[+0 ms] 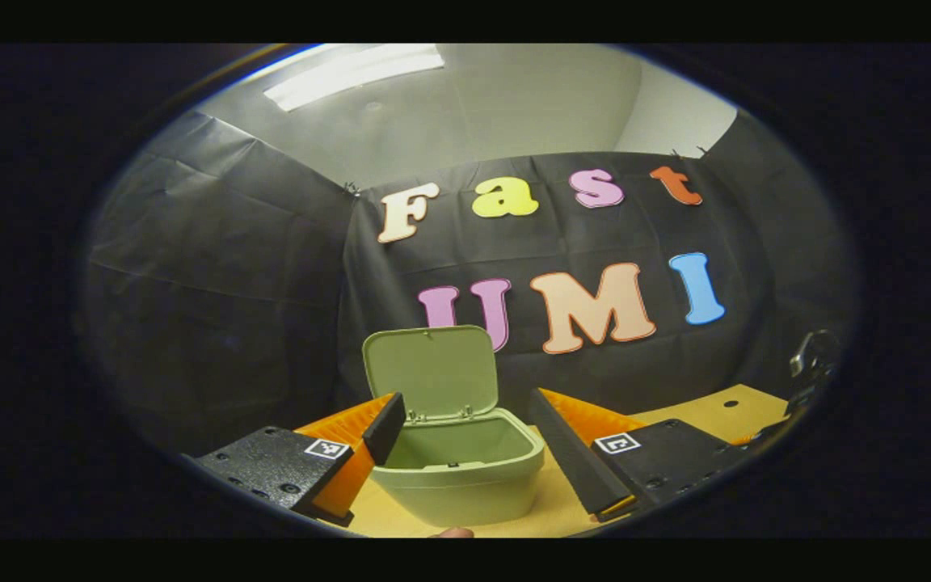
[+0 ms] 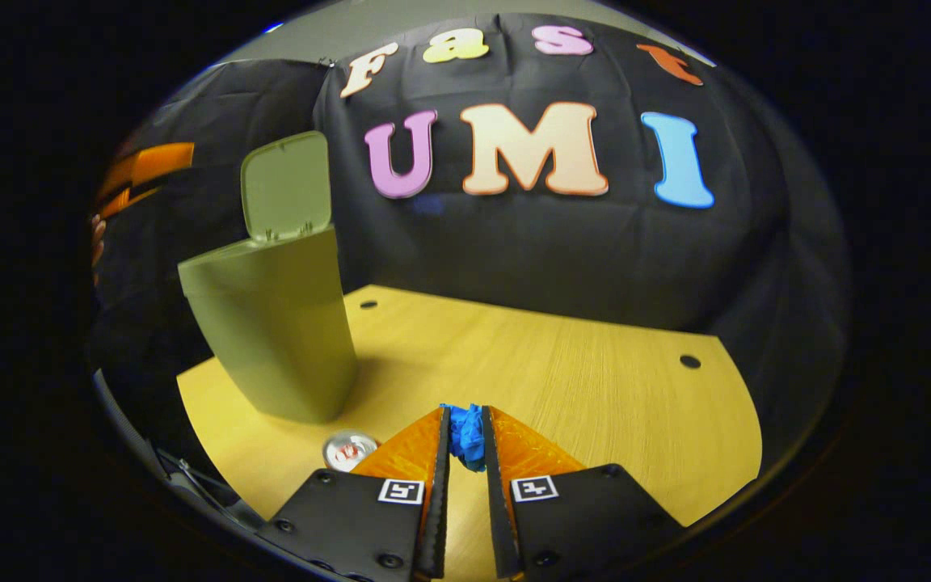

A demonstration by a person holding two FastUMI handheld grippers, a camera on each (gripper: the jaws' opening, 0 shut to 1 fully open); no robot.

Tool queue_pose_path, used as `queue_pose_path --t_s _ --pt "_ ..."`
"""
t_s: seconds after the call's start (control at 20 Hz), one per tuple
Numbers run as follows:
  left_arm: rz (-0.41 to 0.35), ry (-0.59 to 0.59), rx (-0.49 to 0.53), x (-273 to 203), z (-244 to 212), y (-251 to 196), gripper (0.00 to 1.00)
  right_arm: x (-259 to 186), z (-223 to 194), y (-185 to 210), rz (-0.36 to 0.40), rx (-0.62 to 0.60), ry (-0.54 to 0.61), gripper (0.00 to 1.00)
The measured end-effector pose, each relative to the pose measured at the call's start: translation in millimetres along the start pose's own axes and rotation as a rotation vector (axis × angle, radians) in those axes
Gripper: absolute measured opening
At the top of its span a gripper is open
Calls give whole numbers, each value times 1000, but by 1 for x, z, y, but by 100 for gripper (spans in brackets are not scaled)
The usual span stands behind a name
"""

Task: Press the lid of the desktop garbage bin to open it, pick up the crumpled paper on the desktop and throw it into the bin, then pick up the pop can on the desktop and drop it into the bin, and finally close the garbage bin lid.

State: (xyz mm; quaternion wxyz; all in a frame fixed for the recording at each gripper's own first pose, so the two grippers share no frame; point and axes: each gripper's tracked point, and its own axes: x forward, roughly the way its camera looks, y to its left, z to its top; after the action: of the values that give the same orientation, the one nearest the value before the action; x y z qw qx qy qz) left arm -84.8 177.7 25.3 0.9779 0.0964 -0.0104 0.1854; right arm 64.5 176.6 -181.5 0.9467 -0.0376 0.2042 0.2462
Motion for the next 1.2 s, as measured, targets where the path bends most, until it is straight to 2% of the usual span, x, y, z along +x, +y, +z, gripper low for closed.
queue_pose_path --t_s 0.2,0.35,0.65,0.9,1.2 --pt "-4 21 5 -2 -12 16 94 -5 68 28 29 -27 -152 23" --pt "15 35 10 -5 -20 38 94 -6 94 51 54 -64 -215 24" --pt "89 66 12 -15 -39 87 94 11 119 98 110 -45 -248 24" --pt "137 109 21 -29 -61 120 94 28 138 149 185 -33 -260 24" --pt "186 161 25 -48 -84 154 94 49 142 215 275 -70 -250 24"
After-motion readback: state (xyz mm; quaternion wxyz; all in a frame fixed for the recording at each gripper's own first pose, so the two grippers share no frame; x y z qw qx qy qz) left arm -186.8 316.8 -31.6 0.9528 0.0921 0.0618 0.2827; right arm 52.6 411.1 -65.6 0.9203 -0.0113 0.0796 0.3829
